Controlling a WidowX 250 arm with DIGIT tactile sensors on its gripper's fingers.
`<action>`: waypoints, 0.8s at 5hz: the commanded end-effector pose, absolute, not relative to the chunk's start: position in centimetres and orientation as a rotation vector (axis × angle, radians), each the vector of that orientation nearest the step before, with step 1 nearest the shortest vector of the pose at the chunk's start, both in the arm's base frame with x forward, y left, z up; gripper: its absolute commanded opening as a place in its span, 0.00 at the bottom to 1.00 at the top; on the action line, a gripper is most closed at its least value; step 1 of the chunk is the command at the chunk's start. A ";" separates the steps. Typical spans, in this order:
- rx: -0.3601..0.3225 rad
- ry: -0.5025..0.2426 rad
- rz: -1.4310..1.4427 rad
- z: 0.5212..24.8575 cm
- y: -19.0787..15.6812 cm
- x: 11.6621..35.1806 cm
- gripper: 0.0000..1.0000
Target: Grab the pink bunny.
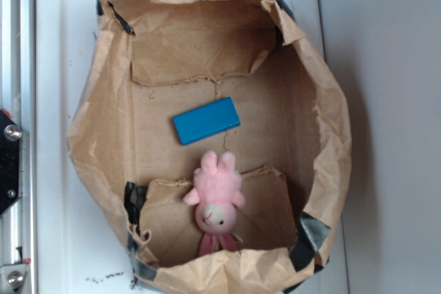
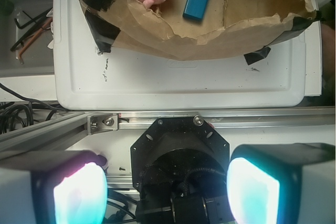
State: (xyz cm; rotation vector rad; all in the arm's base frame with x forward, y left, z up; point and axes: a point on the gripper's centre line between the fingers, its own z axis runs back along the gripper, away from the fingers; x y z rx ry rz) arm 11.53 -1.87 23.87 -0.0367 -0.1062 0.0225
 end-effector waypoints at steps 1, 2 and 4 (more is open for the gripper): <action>-0.037 -0.106 0.022 23.9 -1.9 11.5 1.00; -0.046 -0.110 0.043 24.3 -1.7 14.0 1.00; -0.005 -0.108 0.103 23.9 -0.4 17.9 1.00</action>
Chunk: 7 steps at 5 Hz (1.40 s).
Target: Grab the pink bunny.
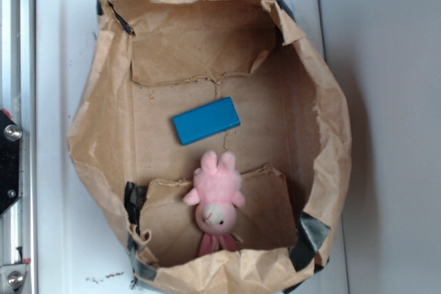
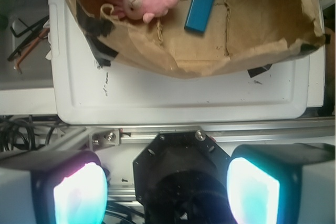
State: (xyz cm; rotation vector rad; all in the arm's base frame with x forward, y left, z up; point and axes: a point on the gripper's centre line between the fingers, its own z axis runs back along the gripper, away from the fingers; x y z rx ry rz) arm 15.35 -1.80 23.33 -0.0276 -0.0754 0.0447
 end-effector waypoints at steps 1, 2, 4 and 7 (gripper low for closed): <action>0.007 -0.114 0.135 23.5 1.0 20.7 1.00; 0.001 -0.125 0.188 22.3 3.4 23.7 1.00; -0.014 -0.081 0.011 16.8 5.4 28.8 1.00; 0.053 -0.069 -0.423 13.0 -1.6 28.5 1.00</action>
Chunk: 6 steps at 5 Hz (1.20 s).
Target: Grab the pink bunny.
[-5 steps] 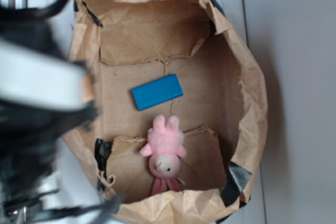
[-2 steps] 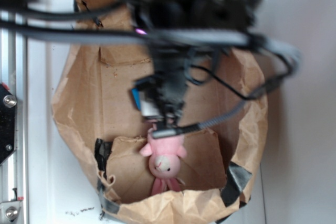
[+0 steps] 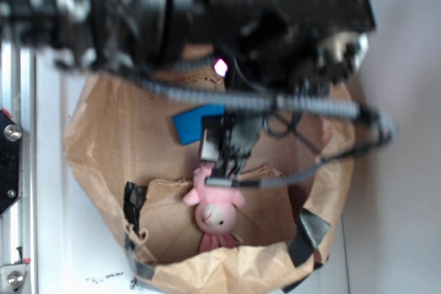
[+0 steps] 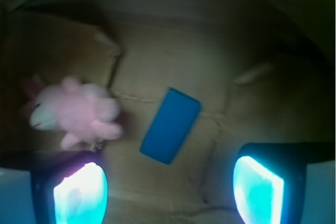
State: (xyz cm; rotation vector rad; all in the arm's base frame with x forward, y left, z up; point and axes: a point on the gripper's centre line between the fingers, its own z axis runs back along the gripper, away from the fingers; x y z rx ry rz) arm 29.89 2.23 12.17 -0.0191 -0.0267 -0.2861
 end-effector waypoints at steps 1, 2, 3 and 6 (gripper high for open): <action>0.071 -0.074 -0.452 13.8 -2.1 29.2 1.00; 0.083 -0.048 -0.409 13.6 -2.0 28.9 1.00; 0.083 -0.048 -0.409 13.6 -2.0 28.9 1.00; 0.043 -0.047 -0.658 12.4 -1.1 28.0 1.00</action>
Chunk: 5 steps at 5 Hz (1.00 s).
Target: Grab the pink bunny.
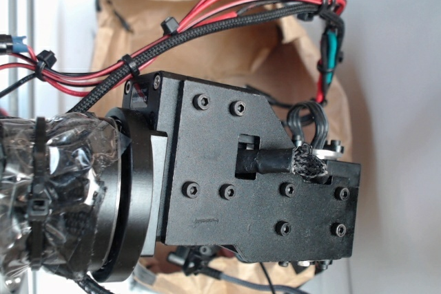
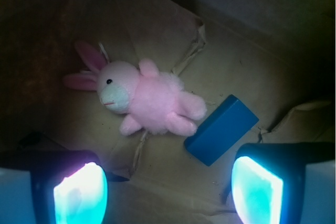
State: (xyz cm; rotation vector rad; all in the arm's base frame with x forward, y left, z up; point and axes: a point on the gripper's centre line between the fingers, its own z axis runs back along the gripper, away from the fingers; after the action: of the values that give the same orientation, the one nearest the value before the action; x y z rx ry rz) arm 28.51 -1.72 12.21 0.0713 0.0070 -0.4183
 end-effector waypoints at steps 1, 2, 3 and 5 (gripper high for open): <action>0.052 -0.028 -0.869 11.8 -0.6 27.6 1.00; 0.049 -0.057 -1.081 11.7 0.4 27.6 1.00; 0.062 -0.081 -1.144 11.0 1.3 27.9 1.00; 0.086 -0.176 -1.313 9.6 0.6 29.9 1.00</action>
State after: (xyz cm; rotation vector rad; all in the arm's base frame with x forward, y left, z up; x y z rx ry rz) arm 29.54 0.42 8.76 0.0590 -0.1469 -1.3061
